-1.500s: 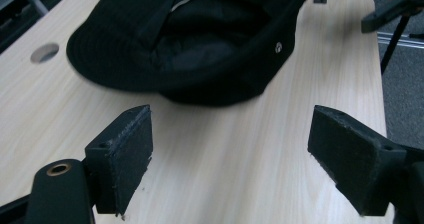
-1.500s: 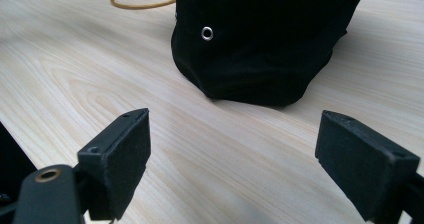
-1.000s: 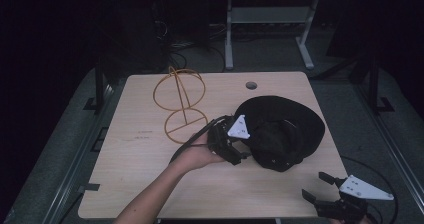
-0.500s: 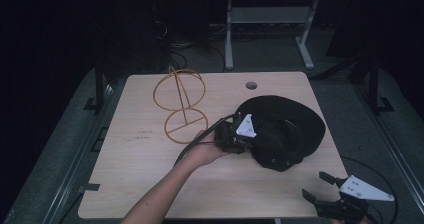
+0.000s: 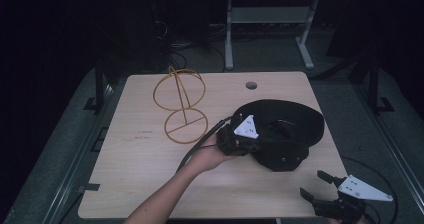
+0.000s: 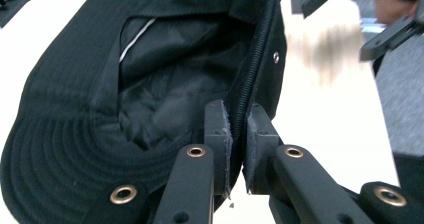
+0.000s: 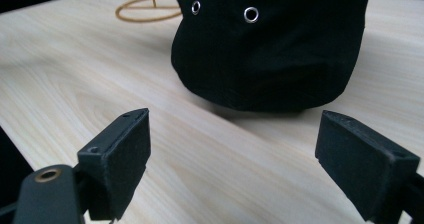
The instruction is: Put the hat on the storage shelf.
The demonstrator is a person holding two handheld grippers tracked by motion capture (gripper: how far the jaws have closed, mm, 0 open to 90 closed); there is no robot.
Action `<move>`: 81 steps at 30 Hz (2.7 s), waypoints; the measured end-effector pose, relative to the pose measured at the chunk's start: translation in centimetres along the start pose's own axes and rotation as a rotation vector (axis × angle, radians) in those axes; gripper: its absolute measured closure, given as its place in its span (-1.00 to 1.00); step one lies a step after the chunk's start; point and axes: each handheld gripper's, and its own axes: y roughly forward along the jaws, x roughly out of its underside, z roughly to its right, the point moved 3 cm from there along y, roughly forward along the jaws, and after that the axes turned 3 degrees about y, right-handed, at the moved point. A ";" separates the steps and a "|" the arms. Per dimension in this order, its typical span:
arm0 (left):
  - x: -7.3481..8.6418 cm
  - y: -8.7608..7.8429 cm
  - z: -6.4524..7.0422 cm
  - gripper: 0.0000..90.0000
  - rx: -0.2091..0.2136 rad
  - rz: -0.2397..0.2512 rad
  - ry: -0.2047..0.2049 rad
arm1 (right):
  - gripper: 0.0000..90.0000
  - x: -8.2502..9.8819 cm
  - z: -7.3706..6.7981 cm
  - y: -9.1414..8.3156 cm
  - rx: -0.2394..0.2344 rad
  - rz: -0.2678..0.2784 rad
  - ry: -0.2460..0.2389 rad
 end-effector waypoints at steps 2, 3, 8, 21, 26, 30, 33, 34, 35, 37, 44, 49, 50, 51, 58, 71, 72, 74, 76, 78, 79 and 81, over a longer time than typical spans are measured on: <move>-0.1 -0.3 0.0 0.86 0.018 0.037 -0.032 | -0.69 -0.2 -0.1 0.1 -0.002 0.011 0.007; -0.2 -0.5 0.0 0.87 0.022 0.052 -0.046 | -0.69 -0.3 -0.1 0.1 -0.002 0.015 0.008; -0.4 -1.4 -0.3 0.89 0.061 0.133 -0.129 | -0.69 -0.8 -0.5 0.7 -0.009 0.032 0.011; -0.6 -3.3 -1.1 0.90 0.130 0.251 -0.235 | -0.69 -3.3 -1.2 2.7 -0.077 0.157 0.087; -0.7 -3.3 -0.9 0.90 0.139 0.262 -0.231 | -0.69 -3.8 -0.8 3.8 -0.075 0.154 0.100; -0.8 -3.2 -0.9 0.91 0.143 0.262 -0.226 | -0.15 -4.1 -0.3 4.5 -0.072 0.170 0.106; -0.7 -3.2 -0.8 0.91 0.146 0.265 -0.219 | 0.36 -4.2 -0.2 4.6 -0.056 0.173 0.089; -0.7 -3.2 -0.8 0.91 0.146 0.265 -0.219 | 0.36 -4.2 -0.2 4.6 -0.056 0.173 0.089; -0.7 -3.3 -0.7 0.91 0.145 0.268 -0.220 | 0.48 -4.2 -0.2 4.6 -0.047 0.172 0.084; -0.4 -3.6 -0.7 0.91 0.148 0.270 -0.221 | 0.84 -4.2 -0.2 4.6 -0.048 0.175 0.071; 0.2 -4.3 -0.7 0.89 0.112 0.254 -0.197 | 0.89 -4.8 -0.7 4.1 -0.050 0.178 0.028; 0.5 -5.0 -0.4 0.81 0.057 0.210 -0.156 | 0.90 -5.1 -1.1 3.8 -0.046 0.177 -0.010; 0.6 -5.3 -0.4 0.78 0.043 0.205 -0.156 | 0.90 -5.2 -1.2 3.8 -0.047 0.179 -0.015; 0.6 -5.4 -0.4 0.74 0.039 0.205 -0.153 | 0.90 -5.4 -1.3 3.6 -0.049 0.179 -0.025; 1.0 -6.4 -0.3 0.54 -0.025 0.186 -0.135 | 0.90 -6.2 -1.5 3.1 -0.054 0.189 -0.050; 3.3 -8.4 0.3 0.28 -0.106 0.133 -0.105 | 0.91 -8.6 -0.8 0.6 -0.025 0.224 -0.079; 3.5 -8.5 0.4 0.27 -0.111 0.131 -0.109 | 0.91 -8.9 -0.7 0.4 -0.020 0.226 -0.090; 3.9 -8.7 0.4 0.25 -0.117 0.131 -0.112 | 0.91 -9.4 -0.8 0.0 -0.017 0.220 -0.090; 4.6 -8.9 0.6 0.24 -0.126 0.130 -0.113 | 0.91 -9.9 -0.8 -0.3 -0.014 0.219 -0.104; 5.7 -9.1 1.0 0.23 -0.138 0.127 -0.116 | 0.91 -10.4 -0.9 -0.5 -0.015 0.220 -0.116; 6.0 -9.1 1.1 0.22 -0.144 0.127 -0.117 | 0.91 -10.6 -0.9 -0.6 -0.016 0.219 -0.120; 6.7 -9.1 1.3 0.20 -0.150 0.118 -0.122 | 0.91 -11.0 -1.0 -0.7 -0.017 0.220 -0.128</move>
